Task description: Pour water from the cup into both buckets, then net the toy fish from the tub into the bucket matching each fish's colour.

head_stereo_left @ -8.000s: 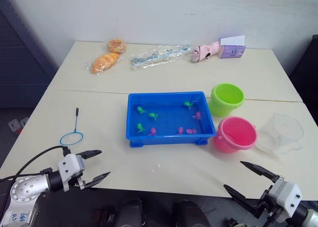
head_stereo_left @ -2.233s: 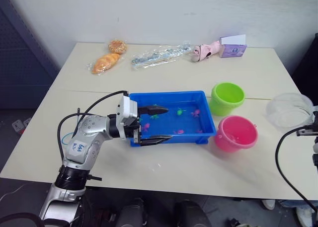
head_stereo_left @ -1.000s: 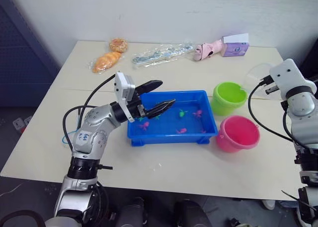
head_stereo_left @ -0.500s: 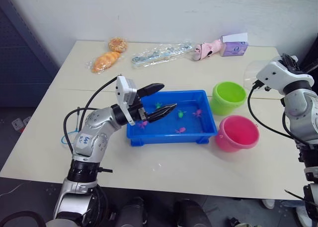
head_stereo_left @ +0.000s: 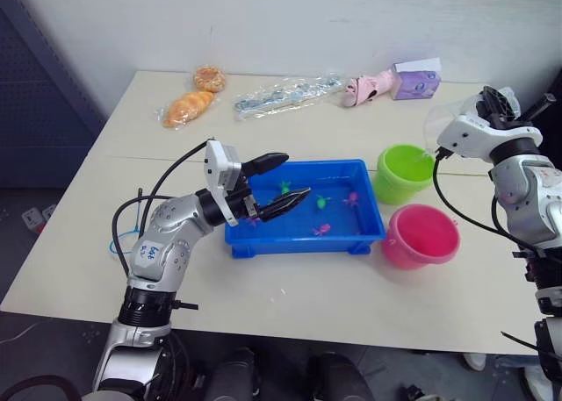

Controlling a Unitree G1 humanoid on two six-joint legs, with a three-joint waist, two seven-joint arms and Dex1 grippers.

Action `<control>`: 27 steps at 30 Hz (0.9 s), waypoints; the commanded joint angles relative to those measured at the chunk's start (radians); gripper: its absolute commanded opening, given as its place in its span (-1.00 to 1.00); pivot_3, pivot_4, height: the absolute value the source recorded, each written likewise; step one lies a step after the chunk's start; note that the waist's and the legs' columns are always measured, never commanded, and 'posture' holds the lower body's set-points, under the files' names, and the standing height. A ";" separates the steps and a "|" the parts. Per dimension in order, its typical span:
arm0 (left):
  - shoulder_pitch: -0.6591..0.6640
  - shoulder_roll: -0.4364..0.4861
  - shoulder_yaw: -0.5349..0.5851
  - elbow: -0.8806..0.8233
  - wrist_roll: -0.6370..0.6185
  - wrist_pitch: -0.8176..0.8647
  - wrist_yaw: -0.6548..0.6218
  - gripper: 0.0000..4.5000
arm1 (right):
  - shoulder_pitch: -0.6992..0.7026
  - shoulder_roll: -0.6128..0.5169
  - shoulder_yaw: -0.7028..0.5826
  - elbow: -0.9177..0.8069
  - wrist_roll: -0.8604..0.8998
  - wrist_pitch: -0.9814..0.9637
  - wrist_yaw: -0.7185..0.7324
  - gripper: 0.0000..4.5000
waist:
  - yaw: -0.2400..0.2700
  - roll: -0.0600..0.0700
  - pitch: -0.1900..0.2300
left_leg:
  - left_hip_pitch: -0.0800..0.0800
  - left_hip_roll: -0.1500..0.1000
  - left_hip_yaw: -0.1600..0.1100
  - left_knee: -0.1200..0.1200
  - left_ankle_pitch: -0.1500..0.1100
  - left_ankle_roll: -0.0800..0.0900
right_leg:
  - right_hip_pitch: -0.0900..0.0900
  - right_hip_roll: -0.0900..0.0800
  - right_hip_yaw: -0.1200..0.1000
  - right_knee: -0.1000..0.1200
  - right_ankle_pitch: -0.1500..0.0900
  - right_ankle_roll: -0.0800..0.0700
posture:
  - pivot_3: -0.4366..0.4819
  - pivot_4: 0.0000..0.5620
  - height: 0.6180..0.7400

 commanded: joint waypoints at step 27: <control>-0.037 0.011 -0.002 -0.015 -0.027 -0.014 -0.104 1.00 | 0.219 0.309 -0.649 -0.477 0.818 0.493 0.143 -0.97 | 0.003 0.000 0.000 | 0.000 0.000 -0.004 0.001 0.000 0.000 | 0.003 0.000 -0.004 0.002 0.000 0.000 | -0.05 -0.47 1.00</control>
